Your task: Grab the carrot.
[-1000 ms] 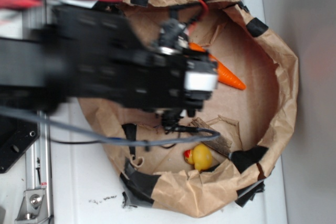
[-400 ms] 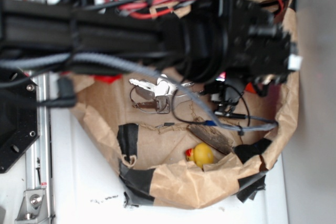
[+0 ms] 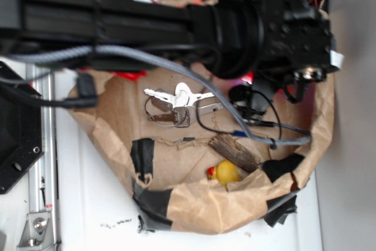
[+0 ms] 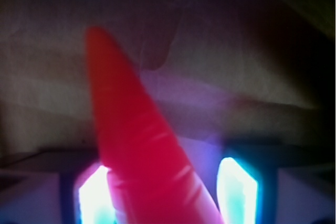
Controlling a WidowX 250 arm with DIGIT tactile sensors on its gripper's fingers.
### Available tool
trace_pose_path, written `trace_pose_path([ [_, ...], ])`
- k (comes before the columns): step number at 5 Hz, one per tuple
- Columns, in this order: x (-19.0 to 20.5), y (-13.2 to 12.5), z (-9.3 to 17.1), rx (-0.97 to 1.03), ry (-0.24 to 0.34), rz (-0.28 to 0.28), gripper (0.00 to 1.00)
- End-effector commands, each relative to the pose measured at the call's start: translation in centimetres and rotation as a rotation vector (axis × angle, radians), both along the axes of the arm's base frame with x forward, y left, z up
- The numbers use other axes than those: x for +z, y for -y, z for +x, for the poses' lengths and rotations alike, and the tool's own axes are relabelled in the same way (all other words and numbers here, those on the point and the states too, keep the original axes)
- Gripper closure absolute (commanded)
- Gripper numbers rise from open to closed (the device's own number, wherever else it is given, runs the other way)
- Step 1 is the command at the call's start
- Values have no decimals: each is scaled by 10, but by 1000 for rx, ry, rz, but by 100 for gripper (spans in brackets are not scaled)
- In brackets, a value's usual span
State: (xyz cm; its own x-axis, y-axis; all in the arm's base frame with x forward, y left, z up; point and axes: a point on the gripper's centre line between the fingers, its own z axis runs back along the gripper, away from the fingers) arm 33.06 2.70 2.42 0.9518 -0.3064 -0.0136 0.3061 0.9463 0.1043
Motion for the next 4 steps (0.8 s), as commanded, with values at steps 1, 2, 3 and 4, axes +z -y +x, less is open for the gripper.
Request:
trace_pose_path([
  [1, 102, 11, -36, -81, 73, 46, 100],
  [2, 133, 25, -46, -59, 84, 114, 100],
  [3, 139, 30, -51, 94, 82, 29, 100],
  [4, 133, 37, -57, 280, 58, -8, 100],
])
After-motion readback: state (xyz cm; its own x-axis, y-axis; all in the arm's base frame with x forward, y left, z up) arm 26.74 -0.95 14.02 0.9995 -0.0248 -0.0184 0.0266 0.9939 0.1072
